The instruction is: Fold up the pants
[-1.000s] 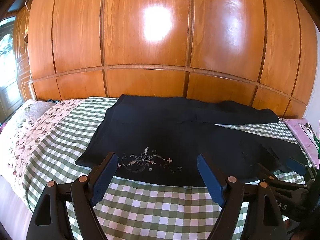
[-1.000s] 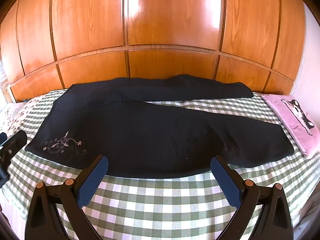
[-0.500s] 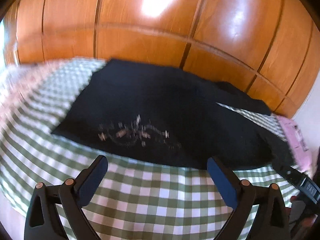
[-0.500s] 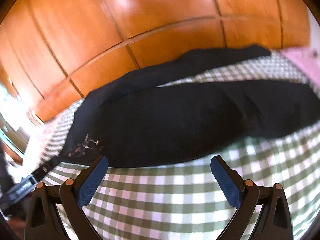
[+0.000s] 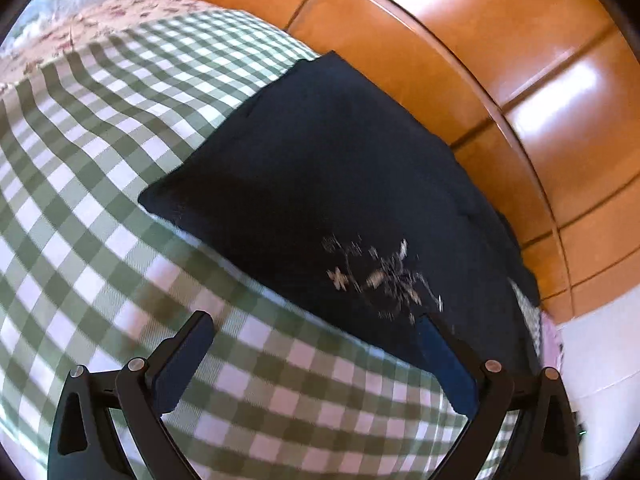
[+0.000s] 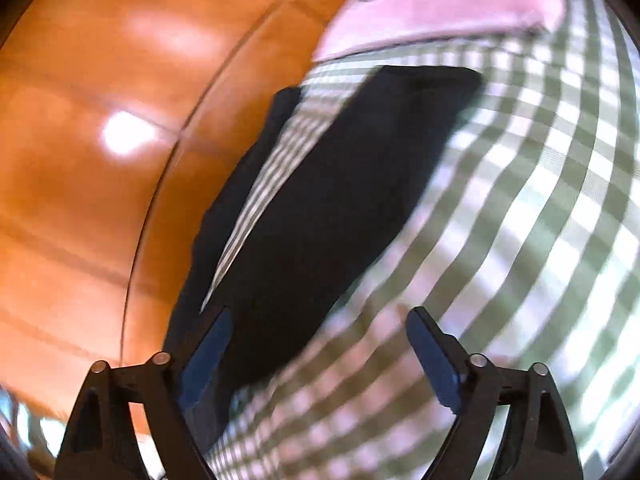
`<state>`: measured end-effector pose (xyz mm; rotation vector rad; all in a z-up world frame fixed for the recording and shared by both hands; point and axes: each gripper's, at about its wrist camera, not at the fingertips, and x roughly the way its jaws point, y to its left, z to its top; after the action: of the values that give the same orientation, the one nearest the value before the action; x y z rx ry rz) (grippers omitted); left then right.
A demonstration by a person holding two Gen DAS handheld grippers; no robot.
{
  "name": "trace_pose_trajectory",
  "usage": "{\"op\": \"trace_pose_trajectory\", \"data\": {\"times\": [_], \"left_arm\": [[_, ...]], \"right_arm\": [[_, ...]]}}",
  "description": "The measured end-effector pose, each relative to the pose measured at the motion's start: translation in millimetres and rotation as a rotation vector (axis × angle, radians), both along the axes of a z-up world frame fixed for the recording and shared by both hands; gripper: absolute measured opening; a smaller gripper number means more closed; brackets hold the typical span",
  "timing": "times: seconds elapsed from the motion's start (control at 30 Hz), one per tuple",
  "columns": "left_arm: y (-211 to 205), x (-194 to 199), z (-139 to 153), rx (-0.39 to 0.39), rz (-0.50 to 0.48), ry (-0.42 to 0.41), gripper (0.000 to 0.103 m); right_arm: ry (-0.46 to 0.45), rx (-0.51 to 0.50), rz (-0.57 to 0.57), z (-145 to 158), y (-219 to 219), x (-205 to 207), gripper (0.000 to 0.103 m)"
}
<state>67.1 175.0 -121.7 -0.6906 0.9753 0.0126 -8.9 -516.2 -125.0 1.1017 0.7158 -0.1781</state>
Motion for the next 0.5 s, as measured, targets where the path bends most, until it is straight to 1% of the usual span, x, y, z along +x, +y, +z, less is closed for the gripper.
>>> {"op": "trace_pose_trajectory", "data": {"times": [0.07,0.13,0.17,0.2,0.23,0.27,0.3,0.33,0.37,0.4,0.43,0.47,0.5], "left_arm": [[6,5,1,0.001,0.018,-0.002,0.092],[13,12,0,-0.019,0.048,0.019,0.082],[17,13,-3,-0.035,0.063,0.016,0.081],[22,16,-4,-0.059,0.08,0.01,0.076],[27,18,-6,-0.07,0.091,0.013,0.066],[32,21,-7,-0.079,0.11,0.027,0.062],[35,23,-8,-0.089,0.123,0.037,0.056],[38,25,-10,-0.105,0.138,0.046,0.054],[41,28,-12,-0.122,0.144,0.05,0.053],[41,30,-12,-0.123,0.148,0.051,0.049],[42,32,-12,-0.118,0.152,0.052,0.034],[43,35,-13,-0.103,0.152,0.059,0.024],[43,35,-13,-0.091,0.154,0.067,0.009]], "right_arm": [[-0.003,0.033,-0.053,-9,-18,12,0.072],[-0.002,0.039,-0.081,-13,-27,21,0.065],[-0.002,0.044,-0.092,-15,-33,28,0.06],[0.002,0.04,-0.097,-17,-36,33,0.056],[0.014,0.032,-0.096,-18,-39,41,0.048],[0.022,0.026,-0.092,-19,-45,45,0.038],[0.032,0.014,-0.086,-22,-46,51,0.034],[0.034,0.008,-0.084,-26,-49,50,0.028],[0.036,0.0,-0.079,-27,-50,54,0.025],[0.037,-0.008,-0.073,-29,-51,54,0.025],[0.041,-0.021,-0.063,-29,-53,53,0.023],[0.054,-0.042,-0.047,-27,-53,56,0.022],[0.064,-0.054,-0.035,-27,-55,59,0.021]]}}
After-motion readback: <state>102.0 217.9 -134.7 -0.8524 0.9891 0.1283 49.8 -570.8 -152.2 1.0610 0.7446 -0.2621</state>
